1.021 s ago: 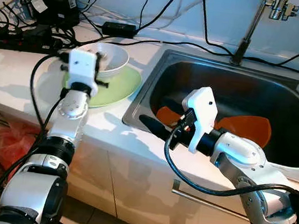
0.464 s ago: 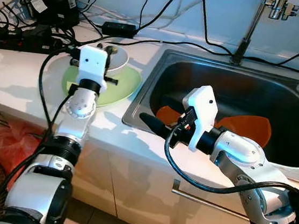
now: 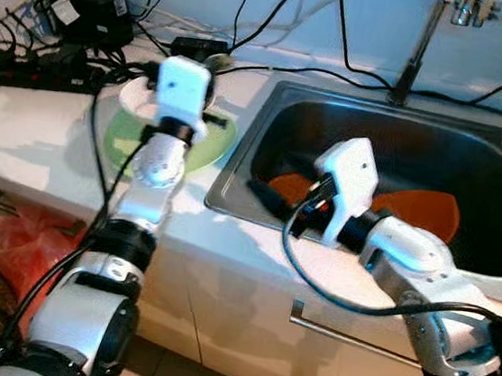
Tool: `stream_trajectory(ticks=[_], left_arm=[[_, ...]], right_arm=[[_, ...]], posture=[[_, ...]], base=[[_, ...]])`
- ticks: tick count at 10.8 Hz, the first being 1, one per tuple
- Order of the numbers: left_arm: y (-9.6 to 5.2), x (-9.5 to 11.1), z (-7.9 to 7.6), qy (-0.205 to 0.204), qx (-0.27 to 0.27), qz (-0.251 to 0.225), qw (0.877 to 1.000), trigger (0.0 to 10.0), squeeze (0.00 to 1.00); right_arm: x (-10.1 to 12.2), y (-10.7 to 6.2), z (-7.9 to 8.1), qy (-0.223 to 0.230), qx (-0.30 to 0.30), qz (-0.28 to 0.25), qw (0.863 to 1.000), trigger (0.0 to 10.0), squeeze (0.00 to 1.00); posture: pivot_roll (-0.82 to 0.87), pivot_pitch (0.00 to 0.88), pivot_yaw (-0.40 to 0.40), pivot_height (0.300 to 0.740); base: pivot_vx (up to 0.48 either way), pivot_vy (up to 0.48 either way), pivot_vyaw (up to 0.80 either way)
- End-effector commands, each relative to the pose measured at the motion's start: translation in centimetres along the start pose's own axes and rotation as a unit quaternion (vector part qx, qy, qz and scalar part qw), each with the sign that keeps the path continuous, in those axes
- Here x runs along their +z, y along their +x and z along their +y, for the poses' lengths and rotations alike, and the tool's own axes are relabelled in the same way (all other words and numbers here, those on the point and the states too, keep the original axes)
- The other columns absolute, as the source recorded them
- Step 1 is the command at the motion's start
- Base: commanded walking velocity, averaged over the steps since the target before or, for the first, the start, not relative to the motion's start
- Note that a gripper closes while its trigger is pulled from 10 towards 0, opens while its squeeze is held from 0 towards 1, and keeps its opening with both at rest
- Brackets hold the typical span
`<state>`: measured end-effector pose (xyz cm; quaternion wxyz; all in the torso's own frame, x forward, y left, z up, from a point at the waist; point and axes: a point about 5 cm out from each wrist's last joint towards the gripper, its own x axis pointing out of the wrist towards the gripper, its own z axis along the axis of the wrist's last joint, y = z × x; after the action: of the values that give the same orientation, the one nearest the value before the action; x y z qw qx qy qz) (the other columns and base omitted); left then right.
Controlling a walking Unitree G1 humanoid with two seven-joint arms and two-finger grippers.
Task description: Kitchen organization
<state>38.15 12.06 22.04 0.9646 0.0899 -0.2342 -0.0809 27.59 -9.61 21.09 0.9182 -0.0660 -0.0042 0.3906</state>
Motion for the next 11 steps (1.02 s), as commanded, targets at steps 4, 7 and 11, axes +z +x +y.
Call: stream_trajectory(ticks=[4, 7, 11], left_arm=[[0.8, -0.1, -3.4, -0.033, -0.075, 0.018, 0.996, 0.0, 0.0], [0.6, -1.0, -6.5, -0.086, -0.114, 0.057, 0.988, 0.0, 0.0], [-0.5, -2.4, -8.8, -0.13, -0.13, 0.098, 0.978, 0.0, 0.0]], right_arm=[[-0.2, -1.6, -1.0, -0.01, -0.082, 0.024, 0.996, 10.0, 0.0], [-0.8, -3.3, -0.4, -0.006, -0.111, 0.063, 0.992, 10.0, 0.0], [-0.4, -4.7, -1.1, -0.016, -0.151, 0.101, 0.983, 10.0, 0.0]], posture=[[-0.21, 0.0, 0.166, 0.74], [-0.29, 0.0, 0.179, 0.74], [-0.35, 0.0, 0.174, 0.74]], base=[[0.0, 0.0, 0.0], [0.0, 0.0, 0.0], [0.0, 0.0, 0.0]])
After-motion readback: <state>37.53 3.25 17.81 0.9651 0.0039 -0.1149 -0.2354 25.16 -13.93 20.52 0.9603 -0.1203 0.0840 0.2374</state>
